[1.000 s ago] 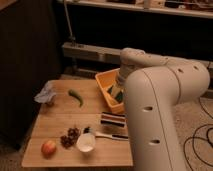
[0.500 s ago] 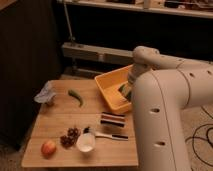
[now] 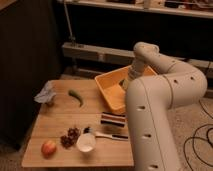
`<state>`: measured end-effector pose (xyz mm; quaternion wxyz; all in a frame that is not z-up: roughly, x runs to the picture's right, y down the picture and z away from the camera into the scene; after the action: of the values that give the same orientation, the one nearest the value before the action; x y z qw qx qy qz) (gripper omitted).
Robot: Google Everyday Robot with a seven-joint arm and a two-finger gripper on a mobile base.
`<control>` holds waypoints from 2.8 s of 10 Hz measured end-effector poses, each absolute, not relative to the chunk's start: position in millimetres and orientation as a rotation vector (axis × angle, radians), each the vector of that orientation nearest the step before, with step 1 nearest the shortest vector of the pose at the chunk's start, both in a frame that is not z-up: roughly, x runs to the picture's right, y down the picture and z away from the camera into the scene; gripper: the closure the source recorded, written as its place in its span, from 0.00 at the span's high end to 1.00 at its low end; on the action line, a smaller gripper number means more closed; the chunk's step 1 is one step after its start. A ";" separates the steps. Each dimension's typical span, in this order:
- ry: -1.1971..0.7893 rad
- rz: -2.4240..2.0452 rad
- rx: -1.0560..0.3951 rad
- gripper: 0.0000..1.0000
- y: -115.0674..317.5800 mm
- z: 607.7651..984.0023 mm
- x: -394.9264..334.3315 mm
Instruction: Wipe tray with sponge
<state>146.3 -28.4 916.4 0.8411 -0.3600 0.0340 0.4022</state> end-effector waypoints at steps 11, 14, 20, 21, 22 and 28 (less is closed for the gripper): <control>-0.079 0.765 -0.815 0.00 3.7 897.5 105.8; -0.041 0.768 -0.792 0.00 -2.6 888.7 134.9; 0.014 0.844 -0.735 0.00 -31.0 907.4 176.2; 0.019 0.849 -0.727 0.00 -37.8 912.6 177.1; 0.027 0.846 -0.719 0.00 -46.6 920.3 172.6; 0.027 0.785 -0.726 0.00 -62.8 947.9 117.9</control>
<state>117.9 -62.8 947.9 0.8604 -0.3459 0.0130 0.3741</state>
